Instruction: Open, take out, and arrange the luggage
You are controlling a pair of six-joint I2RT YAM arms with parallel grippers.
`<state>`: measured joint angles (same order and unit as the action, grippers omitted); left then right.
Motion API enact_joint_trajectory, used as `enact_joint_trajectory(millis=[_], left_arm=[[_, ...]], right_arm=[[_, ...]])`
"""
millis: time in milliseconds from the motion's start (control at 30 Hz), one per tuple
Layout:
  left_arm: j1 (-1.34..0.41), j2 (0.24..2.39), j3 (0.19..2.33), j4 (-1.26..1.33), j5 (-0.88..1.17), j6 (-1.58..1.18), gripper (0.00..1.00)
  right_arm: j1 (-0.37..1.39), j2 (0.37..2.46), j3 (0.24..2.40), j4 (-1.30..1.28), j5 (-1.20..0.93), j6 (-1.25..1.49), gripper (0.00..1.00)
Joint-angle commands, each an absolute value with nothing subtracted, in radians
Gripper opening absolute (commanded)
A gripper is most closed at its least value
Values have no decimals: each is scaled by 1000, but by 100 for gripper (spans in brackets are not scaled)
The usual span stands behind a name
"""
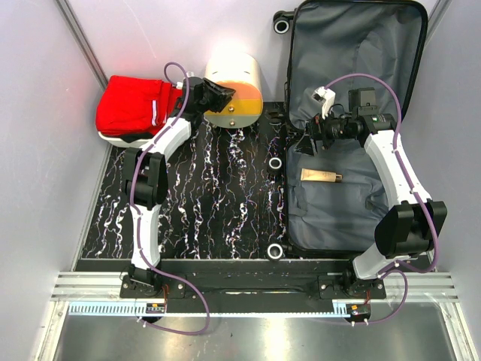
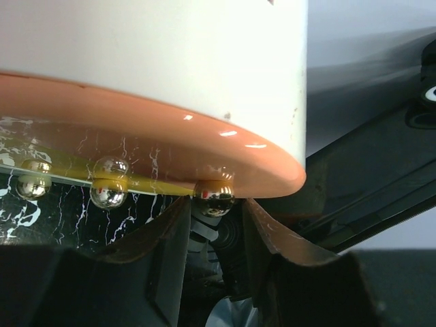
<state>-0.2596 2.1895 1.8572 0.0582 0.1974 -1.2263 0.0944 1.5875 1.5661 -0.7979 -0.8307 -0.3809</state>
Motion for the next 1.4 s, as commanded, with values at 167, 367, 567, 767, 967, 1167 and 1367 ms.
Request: enact_joint_trajectory(millis=[167,367,567,767,967,1167,1367], left_arm=[[-253,2166,1930,55,173,-1256,40],[-255,2163,1924,49,181,-1253,24],[-259,2120,1875,112,259,-1209,0],[-276,2010,1700,133,293,-1226,0],[-301,1910,1557,146,301,-1249,0],[-318,1826,1439,155,281,-1253,4],[-316,1796,1417,152,287,-1217,53]], right_arm=[[95,1591,1609,-784,-850,-360,100],[95,1595,1612,-781,-853,-360,100],[95,1594,1614,-782,-857,-359,100],[95,1566,1588,-787,-856,-376,100],[95,1528,1551,-802,-850,-406,100],[95,1479,1500,-813,-836,-433,100],[94,1450,1465,-815,-796,-454,100]])
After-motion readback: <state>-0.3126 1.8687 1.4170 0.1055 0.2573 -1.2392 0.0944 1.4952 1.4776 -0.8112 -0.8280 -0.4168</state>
